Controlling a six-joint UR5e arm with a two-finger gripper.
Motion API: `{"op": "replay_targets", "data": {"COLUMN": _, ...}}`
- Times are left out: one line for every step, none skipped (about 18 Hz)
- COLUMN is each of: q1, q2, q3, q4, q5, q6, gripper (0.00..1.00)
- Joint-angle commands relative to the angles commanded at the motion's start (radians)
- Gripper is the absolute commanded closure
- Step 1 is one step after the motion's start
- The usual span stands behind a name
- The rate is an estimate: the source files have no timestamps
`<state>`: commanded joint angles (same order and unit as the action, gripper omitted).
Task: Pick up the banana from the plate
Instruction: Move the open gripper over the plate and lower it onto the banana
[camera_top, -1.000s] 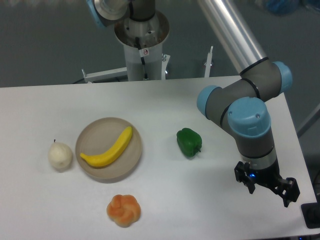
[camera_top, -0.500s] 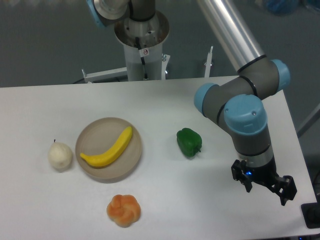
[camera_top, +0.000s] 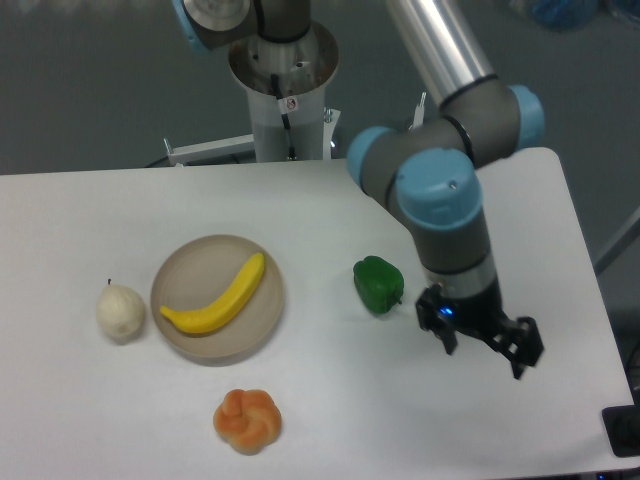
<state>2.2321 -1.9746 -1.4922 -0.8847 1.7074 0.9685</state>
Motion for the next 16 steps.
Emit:
{"op": "replay_targets", "data": {"q1": -0.017, "q2": 0.02, "q3": -0.02, "q4": -0.035, "q5": -0.011, "q6": -0.029, "gripper": 0.0}}
{"op": "replay_targets", "data": {"q1": -0.029, "q2": 0.04, "q3": -0.042, "q4": -0.071, "q5": -0.031, "q6": -0.052, "gripper": 0.0}}
{"op": "replay_targets", "data": {"q1": -0.038, "q2": 0.06, "q3": -0.068, "q4": -0.101, "q5": -0.061, "q6": -0.074, "gripper": 0.0}}
{"op": "replay_targets", "data": {"q1": -0.046, "q2": 0.087, "q3": -0.104, "q4": -0.112, "q5": -0.09, "q6": -0.089, "gripper": 0.0}}
{"op": "replay_targets", "data": {"q1": -0.067, "q2": 0.109, "q3": -0.141, "q4": -0.111, "q5": -0.112, "q6": -0.105, "gripper": 0.0}}
{"op": "replay_targets", "data": {"q1": -0.09, "q2": 0.12, "q3": -0.181, "q4": -0.106, "q5": -0.126, "q6": -0.109, "gripper": 0.0}}
{"op": "replay_targets", "data": {"q1": -0.109, "q2": 0.128, "q3": -0.21, "q4": -0.105, "q5": -0.127, "q6": -0.111, "gripper": 0.0}}
{"op": "replay_targets", "data": {"q1": -0.141, "q2": 0.132, "q3": -0.245, "q4": -0.102, "q5": -0.129, "q6": -0.112, "gripper": 0.0}}
{"op": "replay_targets", "data": {"q1": -0.175, "q2": 0.132, "q3": -0.266, "q4": -0.1, "q5": -0.13, "q6": -0.14, "gripper": 0.0}}
{"op": "replay_targets", "data": {"q1": -0.207, "q2": 0.131, "q3": -0.278, "q4": -0.099, "q5": -0.13, "q6": -0.178, "gripper": 0.0}}
{"op": "replay_targets", "data": {"q1": -0.232, "q2": 0.123, "q3": -0.286, "q4": -0.096, "q5": -0.135, "q6": -0.206, "gripper": 0.0}}
{"op": "replay_targets", "data": {"q1": -0.242, "q2": 0.117, "q3": -0.293, "q4": -0.082, "q5": -0.138, "q6": -0.221, "gripper": 0.0}}
{"op": "replay_targets", "data": {"q1": -0.264, "q2": 0.091, "q3": -0.31, "q4": -0.036, "q5": -0.141, "q6": -0.241, "gripper": 0.0}}
{"op": "replay_targets", "data": {"q1": -0.275, "q2": 0.079, "q3": -0.328, "q4": 0.002, "q5": -0.141, "q6": -0.243, "gripper": 0.0}}
{"op": "replay_targets", "data": {"q1": -0.278, "q2": 0.059, "q3": -0.359, "q4": 0.069, "q5": -0.141, "q6": -0.24, "gripper": 0.0}}
{"op": "replay_targets", "data": {"q1": -0.281, "q2": 0.048, "q3": -0.373, "q4": 0.094, "q5": -0.141, "q6": -0.234, "gripper": 0.0}}
